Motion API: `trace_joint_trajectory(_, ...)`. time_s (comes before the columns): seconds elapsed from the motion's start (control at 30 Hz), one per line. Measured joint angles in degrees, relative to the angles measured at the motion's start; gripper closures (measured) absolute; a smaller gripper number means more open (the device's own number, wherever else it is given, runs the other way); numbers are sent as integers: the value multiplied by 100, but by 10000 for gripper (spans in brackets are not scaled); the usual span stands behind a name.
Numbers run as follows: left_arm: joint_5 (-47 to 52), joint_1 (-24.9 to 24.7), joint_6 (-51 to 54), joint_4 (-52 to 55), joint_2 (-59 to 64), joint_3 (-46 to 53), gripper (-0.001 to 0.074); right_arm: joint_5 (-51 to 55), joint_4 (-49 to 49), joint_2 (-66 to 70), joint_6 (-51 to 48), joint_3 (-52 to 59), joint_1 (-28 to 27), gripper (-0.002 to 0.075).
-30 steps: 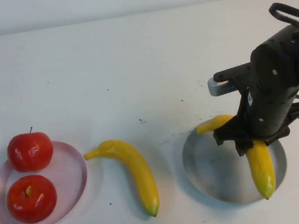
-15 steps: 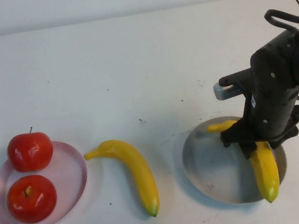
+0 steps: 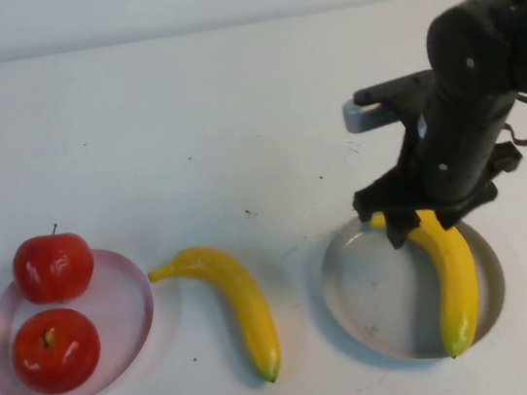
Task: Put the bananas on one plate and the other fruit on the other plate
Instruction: Put another type of fruit in the right plate
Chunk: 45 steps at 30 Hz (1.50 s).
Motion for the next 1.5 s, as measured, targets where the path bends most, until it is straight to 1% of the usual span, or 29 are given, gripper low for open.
trace_joint_trajectory(0.2, 0, 0, 0, 0, 0, 0, 731, 351, 157, 268, -523, -1114, 787, 309)
trace_joint_trajectory(0.33, 0, 0, 0, 0, 0, 0, 731, 408, 170, 870, -673, -1809, 1357, 309)
trace_joint_trajectory(0.5, 0, 0, 0, 0, 0, 0, 731, 476, 179, 1756, -906, -2679, 1774, 309)
trace_joint_trajectory(0.73, 0, 0, 0, 0, 0, 0, 731, 499, -58, 2865, -938, -3786, 1874, 309)
trace_joint_trajectory(0.97, 0, 0, 0, 0, 0, 0, 731, 499, -180, 3387, -938, -4269, 1874, 319)
trace_joint_trajectory(1.03, 0, 0, 0, 0, 0, 0, 731, 499, -190, 3412, -938, -4269, 1874, 354)
trace_joint_trajectory(1.1, 0, 0, 0, 0, 0, 0, 731, 509, -228, 3424, -927, -4277, 1874, 417)
trace_joint_trajectory(1.33, 0, 0, 0, 0, 0, 0, 731, 521, -360, 3332, -439, -4323, 1863, 416)
trace_joint_trajectory(1.5, 0, 0, 0, 0, 0, 0, 731, 540, -396, 2761, -25, -4279, 1818, 416)
